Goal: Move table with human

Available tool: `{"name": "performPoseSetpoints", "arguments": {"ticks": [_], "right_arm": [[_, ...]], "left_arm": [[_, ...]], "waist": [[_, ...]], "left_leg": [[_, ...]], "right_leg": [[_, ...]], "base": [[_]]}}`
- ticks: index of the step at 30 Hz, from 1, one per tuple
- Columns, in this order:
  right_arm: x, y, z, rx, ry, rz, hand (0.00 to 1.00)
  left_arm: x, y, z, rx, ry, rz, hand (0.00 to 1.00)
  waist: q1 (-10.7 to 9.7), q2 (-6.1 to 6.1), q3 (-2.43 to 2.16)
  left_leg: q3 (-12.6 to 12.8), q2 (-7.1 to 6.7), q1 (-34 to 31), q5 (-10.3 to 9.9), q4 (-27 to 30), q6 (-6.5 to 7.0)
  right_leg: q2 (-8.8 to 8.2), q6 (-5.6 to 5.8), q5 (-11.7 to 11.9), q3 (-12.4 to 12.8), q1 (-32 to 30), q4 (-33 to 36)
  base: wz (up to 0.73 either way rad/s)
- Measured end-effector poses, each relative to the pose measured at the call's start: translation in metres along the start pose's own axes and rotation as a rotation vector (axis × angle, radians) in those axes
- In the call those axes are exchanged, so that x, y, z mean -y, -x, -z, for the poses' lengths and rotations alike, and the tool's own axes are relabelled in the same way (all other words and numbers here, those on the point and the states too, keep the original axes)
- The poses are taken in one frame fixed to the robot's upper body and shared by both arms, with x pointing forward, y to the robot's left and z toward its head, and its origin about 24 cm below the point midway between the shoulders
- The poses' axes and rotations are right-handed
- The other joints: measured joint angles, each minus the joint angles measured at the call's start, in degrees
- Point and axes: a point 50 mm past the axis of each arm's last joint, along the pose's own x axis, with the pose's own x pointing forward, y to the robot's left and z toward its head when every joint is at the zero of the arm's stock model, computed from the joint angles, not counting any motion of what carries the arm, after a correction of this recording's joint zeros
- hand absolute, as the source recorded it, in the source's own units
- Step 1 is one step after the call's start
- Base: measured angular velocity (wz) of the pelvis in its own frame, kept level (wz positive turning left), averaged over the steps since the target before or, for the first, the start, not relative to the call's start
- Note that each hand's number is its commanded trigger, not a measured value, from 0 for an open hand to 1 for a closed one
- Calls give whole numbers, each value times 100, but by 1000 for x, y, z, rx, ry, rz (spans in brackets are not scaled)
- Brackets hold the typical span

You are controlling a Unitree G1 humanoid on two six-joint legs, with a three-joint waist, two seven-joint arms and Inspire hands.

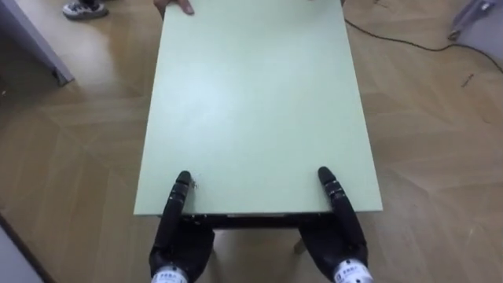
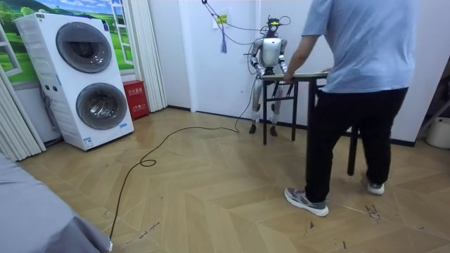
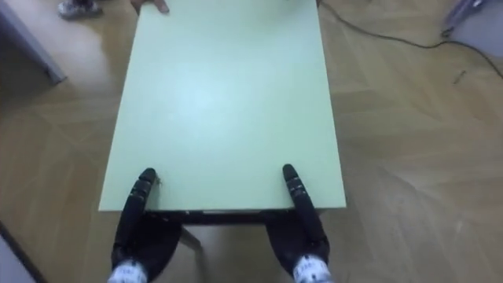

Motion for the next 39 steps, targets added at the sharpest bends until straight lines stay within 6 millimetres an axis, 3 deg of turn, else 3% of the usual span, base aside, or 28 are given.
{"name": "performPoseSetpoints", "arguments": {"ticks": [2, 4, 6, 8, 9, 11, 12, 13, 14, 15, 16, 17, 18, 19, 20, 21, 22, 24, 30, 33, 35, 36, 37, 39], "right_arm": [[-1, -2, 0, -4, 2, -2, 100], [-2, -5, 1, -11, 8, -5, 100], [-3, -5, 1, -13, 7, -9, 100], [-4, -6, 3, -10, -5, -14, 100], [-5, -7, 3, -7, -6, -20, 100], [-6, -7, 2, 4, -8, -25, 100], [-6, -7, -1, 15, -10, -29, 100], [-7, -8, -1, 21, -17, -32, 100], [-8, -9, -1, 22, -21, -35, 100], [-11, -11, -3, 23, -18, -45, 100], [-11, -11, 0, 14, -16, -39, 100], [-11, -11, 3, 6, -19, -38, 100], [-9, -9, 4, 2, -20, -30, 100], [-8, -8, 3, 5, -21, -26, 100], [-8, -8, 3, 5, -20, -27, 100], [-8, -8, 2, 5, -13, -27, 100], [-8, -9, 1, 4, -8, -28, 100], [-7, -8, 1, 0, -4, -19, 100], [-8, -9, 0, -5, 12, -15, 100], [-8, -9, 0, -6, 24, -13, 100], [-9, -10, 2, -6, 31, -8, 100], [-10, -10, 4, -16, 33, -12, 100], [-10, -10, 4, -22, 38, -12, 100], [-8, -9, 2, -18, 43, 0, 100]], "left_arm": [[0, 1, -1, 0, -1, -4, 100], [0, 1, -2, 4, 1, -7, 100], [0, 1, -2, 7, 3, -5, 100], [1, 0, -2, 10, 5, -1, 100], [3, 0, -2, 9, 2, 8, 100], [7, -2, -2, 5, -6, 23, 100], [10, -4, -2, 1, -17, 35, 100], [13, -6, -3, -3, -29, 47, 100], [14, -7, -3, -2, -31, 51, 100], [16, -8, -3, 5, -25, 56, 100], [13, -6, -4, 16, -18, 48, 100], [11, -5, -6, 26, -15, 42, 100], [9, -4, -6, 27, -13, 36, 100], [8, -3, -5, 26, -13, 34, 100], [8, -4, -5, 23, -11, 34, 100], [8, -4, -5, 17, -10, 32, 100], [8, -4, -3, 11, -2, 28, 100], [6, -3, 0, 9, 8, 13, 100], [3, -1, 1, 3, 30, -8, 100], [2, -1, -1, 10, 25, -11, 100], [2, -2, -1, 15, 15, -12, 100], [1, -2, -3, 27, 16, -15, 100], [0, -2, -2, 28, 18, -21, 100], [-2, -2, 3, 12, 31, -35, 100]], "waist": [[103, -1, 1], [240, 1, 1], [262, 0, 1], [233, 8, -3], [115, 15, -7], [-116, 35, -16], [-253, 88, -16], [-249, 93, -15], [-216, 85, -19], [-200, 87, -11], [-187, 95, -13], [-187, 99, -13], [-202, 130, -19], [-275, 183, -20], [-305, 221, -13], [-376, 229, -9], [-416, 224, -12], [-431, 224, -12], [-261, 220, -11], [-194, 222, -12], [-204, 236, -5], [-201, 241, -1], [-202, 219, -9], [-300, 283, -35]], "left_leg": [[-88, 39, -70, 49, -1, -51], [-259, 76, -196, 120, 12, -123], [-423, 71, -319, 212, 12, -165], [-418, 71, -485, 343, 10, -176], [-293, 82, -623, 472, -12, -147], [610, 206, -778, 759, -185, 61], [1266, 313, -810, 959, -398, 238], [1439, 316, -765, 1172, -697, 133], [1414, 241, -742, 1292, -876, -80], [1467, 306, -786, 1311, -905, -525], [1965, 573, -809, 755, -19, -131], [2120, 734, -729, 431, 339, -88], [2333, 1090, -518, -12, 778, -135], [2331, 1294, -396, -243, 919, -336], [2260, 1240, -398, -266, 833, -340], [2244, 1117, -359, -238, 596, -247], [2172, 959, -319, -151, 389, -162], [2089, 793, -235, -79, 206, -108], [1929, 585, -286, -25, 110, -17], [1760, 553, -277, -2, 68, 20], [1528, 557, -255, 2, 72, 29], [1418, 538, -268, 1, 73, 28], [1415, 436, -271, -9, 75, 39], [1393, 299, -254, -34, 75, 59]], "right_leg": [[87, -53, 33, 22, 18, -96], [179, -106, 63, -129, 7, -164], [235, -156, 50, -269, -4, -154], [269, -218, 14, -476, 6, -162], [288, -272, -27, -683, 16, -158], [309, -329, -129, -975, 57, -153], [371, -373, -185, -1071, 47, -154], [399, -390, -215, -1096, 19, -199], [392, -394, -214, -1119, -22, -261], [252, -445, -144, -1376, -68, -333], [155, -412, -108, -1648, -8, -344], [137, -404, -108, -1720, 32, -339], [128, -375, -145, -1845, 88, -275], [90, -320, -260, -1966, 71, -32], [66, -289, -309, -1984, 57, 127], [1, -242, -343, -1963, -4, 266], [-58, -231, -343, -1839, -55, 348], [-128, -189, -320, -1730, -53, 361], [-215, -113, -273, -1694, -22, 394], [-341, -113, -273, -1693, -127, 801], [-425, -134, -356, -1472, -328, 1265], [-395, -184, -458, -1114, -540, 1106], [-420, -221, -346, -949, -785, 816], [-550, -148, -329, -966, -865, 1113]], "base": [[28], [31], [70], [102], [148], [166], [148], [120], [64], [35], [33], [42], [62], [72], [75], [65], [57], [38], [25], [29], [33], [23], [34], [35]]}}
